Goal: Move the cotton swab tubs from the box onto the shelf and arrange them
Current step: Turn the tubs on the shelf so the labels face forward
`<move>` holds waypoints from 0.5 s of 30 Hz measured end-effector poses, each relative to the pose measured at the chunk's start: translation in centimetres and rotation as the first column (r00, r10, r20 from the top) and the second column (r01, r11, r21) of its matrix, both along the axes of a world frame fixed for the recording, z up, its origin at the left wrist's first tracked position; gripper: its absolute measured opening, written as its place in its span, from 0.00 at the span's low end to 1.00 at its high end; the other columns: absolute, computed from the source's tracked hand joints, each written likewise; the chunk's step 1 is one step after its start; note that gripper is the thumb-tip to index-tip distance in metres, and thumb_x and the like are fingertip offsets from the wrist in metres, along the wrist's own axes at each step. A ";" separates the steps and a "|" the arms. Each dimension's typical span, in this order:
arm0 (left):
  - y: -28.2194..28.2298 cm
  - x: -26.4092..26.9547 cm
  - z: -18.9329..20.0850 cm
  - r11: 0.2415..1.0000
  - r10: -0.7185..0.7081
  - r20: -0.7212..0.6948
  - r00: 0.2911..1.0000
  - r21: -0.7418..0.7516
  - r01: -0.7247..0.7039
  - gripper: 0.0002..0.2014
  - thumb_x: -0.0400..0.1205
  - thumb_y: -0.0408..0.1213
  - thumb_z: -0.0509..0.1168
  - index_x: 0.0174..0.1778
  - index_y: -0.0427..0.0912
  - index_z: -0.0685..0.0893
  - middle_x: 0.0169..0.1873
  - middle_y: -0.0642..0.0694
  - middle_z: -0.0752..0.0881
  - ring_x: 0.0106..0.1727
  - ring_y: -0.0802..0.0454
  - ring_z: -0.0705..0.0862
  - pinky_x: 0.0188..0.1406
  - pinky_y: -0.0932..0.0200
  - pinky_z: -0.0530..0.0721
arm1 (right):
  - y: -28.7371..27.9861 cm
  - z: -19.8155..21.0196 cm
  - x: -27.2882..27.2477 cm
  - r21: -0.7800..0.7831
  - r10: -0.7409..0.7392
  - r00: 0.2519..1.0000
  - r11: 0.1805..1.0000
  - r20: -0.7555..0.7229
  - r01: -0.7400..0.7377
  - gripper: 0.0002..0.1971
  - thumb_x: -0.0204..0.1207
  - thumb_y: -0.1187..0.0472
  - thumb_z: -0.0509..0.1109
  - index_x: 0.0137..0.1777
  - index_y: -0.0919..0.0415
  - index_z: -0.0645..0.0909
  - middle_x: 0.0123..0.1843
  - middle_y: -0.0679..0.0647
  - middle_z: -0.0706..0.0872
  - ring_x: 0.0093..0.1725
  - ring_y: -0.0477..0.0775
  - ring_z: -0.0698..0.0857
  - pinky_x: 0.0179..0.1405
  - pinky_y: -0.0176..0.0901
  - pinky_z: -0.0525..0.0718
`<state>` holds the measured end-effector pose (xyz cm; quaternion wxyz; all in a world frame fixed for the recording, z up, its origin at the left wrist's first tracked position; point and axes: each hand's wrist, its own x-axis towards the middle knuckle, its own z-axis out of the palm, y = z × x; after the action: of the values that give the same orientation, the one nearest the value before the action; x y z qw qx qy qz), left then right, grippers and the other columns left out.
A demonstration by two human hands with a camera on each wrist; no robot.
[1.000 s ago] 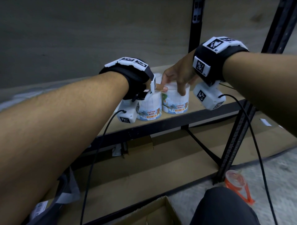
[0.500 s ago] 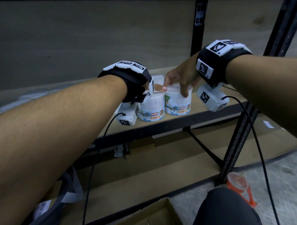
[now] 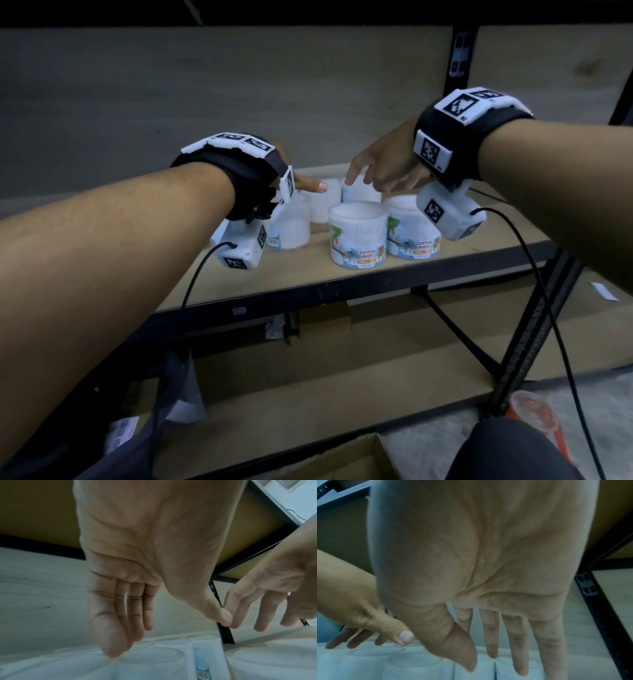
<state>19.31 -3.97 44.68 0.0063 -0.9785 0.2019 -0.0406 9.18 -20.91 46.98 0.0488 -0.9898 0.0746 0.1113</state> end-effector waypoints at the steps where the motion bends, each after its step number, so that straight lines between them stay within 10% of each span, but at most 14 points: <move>1: 0.5 0.4 0.0 1.000 0.015 0.031 0.999 0.001 -0.015 0.46 0.46 0.89 0.57 0.07 0.40 0.73 0.09 0.47 0.73 0.22 0.46 0.76 0.30 0.57 0.74 | 0.4 0.0 0.2 0.010 -0.013 1.000 1.000 0.010 0.013 0.29 0.80 0.73 0.61 0.78 0.47 0.71 0.76 0.57 0.73 0.69 0.61 0.80 0.40 0.38 0.83; 5: 2.9 0.3 0.2 0.999 -0.009 0.136 0.991 0.041 0.003 0.42 0.54 0.86 0.60 0.14 0.43 0.69 0.12 0.46 0.71 0.19 0.48 0.71 0.27 0.59 0.72 | 3.2 -0.2 1.0 0.042 0.002 0.999 0.999 0.040 -0.004 0.27 0.80 0.66 0.67 0.76 0.44 0.71 0.75 0.53 0.75 0.65 0.60 0.82 0.61 0.57 0.84; 11: 5.0 1.3 0.0 0.996 0.045 0.095 0.995 0.067 -0.051 0.37 0.67 0.75 0.67 0.24 0.37 0.75 0.23 0.43 0.77 0.26 0.47 0.74 0.31 0.57 0.71 | 6.5 -0.9 2.2 0.053 0.043 0.993 0.997 0.109 -0.049 0.29 0.79 0.54 0.72 0.78 0.48 0.68 0.68 0.53 0.79 0.61 0.58 0.84 0.58 0.56 0.87; 15: 6.2 2.1 -0.4 0.997 0.027 0.050 0.998 0.074 -0.030 0.33 0.72 0.65 0.72 0.54 0.35 0.87 0.53 0.39 0.88 0.49 0.43 0.83 0.45 0.57 0.76 | 8.5 -1.2 3.1 0.004 0.079 0.985 0.997 0.153 -0.080 0.31 0.79 0.49 0.71 0.81 0.53 0.66 0.63 0.54 0.78 0.63 0.60 0.84 0.60 0.53 0.86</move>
<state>21.40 2.24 44.28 0.0485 -0.9791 0.1891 -0.0568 12.28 -12.43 45.74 0.0549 -0.9973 0.0304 0.0376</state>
